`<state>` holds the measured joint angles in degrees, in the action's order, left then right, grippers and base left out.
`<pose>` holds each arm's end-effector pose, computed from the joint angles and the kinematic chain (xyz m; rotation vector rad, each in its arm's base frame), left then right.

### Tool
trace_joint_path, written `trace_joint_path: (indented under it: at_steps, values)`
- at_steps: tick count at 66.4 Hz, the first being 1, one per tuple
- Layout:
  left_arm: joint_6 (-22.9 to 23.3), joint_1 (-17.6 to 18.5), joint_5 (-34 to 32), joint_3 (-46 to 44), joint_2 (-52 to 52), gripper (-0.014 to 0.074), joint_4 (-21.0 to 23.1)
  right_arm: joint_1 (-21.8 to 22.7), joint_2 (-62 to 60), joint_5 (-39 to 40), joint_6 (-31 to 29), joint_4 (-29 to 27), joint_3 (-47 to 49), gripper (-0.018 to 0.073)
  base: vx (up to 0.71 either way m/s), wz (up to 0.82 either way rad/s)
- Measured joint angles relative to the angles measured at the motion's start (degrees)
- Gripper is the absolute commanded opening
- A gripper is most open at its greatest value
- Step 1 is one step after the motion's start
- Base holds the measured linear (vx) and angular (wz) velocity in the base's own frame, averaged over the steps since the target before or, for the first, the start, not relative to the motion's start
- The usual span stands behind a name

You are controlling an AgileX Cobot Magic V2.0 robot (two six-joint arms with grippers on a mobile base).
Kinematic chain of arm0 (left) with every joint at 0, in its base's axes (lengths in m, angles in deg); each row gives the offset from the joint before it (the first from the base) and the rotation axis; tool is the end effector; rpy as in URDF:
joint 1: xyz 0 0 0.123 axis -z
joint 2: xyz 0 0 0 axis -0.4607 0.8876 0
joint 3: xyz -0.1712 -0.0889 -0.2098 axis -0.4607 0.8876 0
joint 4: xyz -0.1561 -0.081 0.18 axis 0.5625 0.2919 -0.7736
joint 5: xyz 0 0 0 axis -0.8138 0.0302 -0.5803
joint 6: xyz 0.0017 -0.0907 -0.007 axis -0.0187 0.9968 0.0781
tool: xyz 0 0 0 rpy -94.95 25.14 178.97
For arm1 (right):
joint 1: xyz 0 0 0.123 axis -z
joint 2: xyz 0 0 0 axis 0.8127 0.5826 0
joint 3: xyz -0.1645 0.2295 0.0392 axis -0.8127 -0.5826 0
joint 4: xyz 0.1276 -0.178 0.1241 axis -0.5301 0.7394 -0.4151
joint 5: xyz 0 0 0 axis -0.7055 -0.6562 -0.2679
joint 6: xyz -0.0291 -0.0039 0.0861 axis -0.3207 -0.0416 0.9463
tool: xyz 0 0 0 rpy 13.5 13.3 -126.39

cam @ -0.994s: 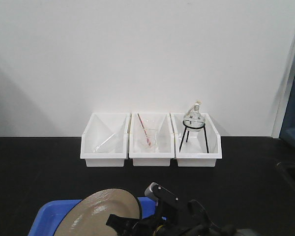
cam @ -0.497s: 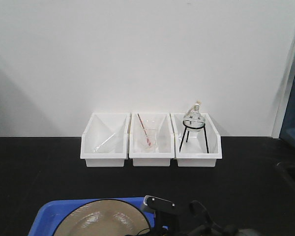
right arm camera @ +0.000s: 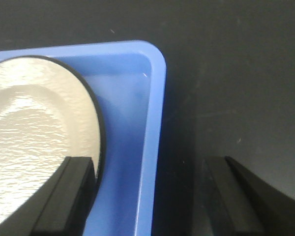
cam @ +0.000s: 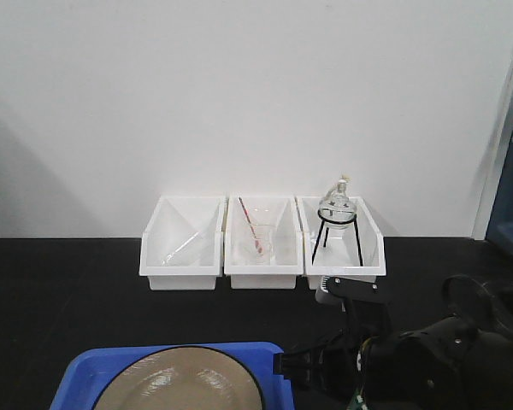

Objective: Place disk in tray to left cabinet
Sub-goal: 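Carry the beige plate over the blue tray and lower it in, then release the plate and move both grippers to the tray's short edges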

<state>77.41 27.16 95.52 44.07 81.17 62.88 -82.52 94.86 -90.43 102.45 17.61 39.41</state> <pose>0.0998 0.0021 0.2989 0.0692 1.8166 0.0881 0.3108 0.1661 0.2254 -0.1167 2.4124 0.4152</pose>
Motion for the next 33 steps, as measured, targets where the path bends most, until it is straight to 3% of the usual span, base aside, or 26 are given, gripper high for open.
trace_joint_path:
  at_steps: [10,18,33]
  values:
    - [0.0,0.0,0.0,0.0,0.0,0.0393,0.6,0.0,-0.4,-0.7,-0.5,0.3,0.0,0.0512,0.00,0.00]
    - [0.0,0.0,2.1,0.0,0.0,0.0393,2.4,0.0,-0.4,-5.9,-0.7,1.0,0.0,0.0512,0.00,0.00]
    - [0.0,0.0,11.2,-3.8,5.3,0.0395,10.7,0.0,-0.4,-14.8,-2.4,1.3,0.0,0.0512,0.00,0.00]
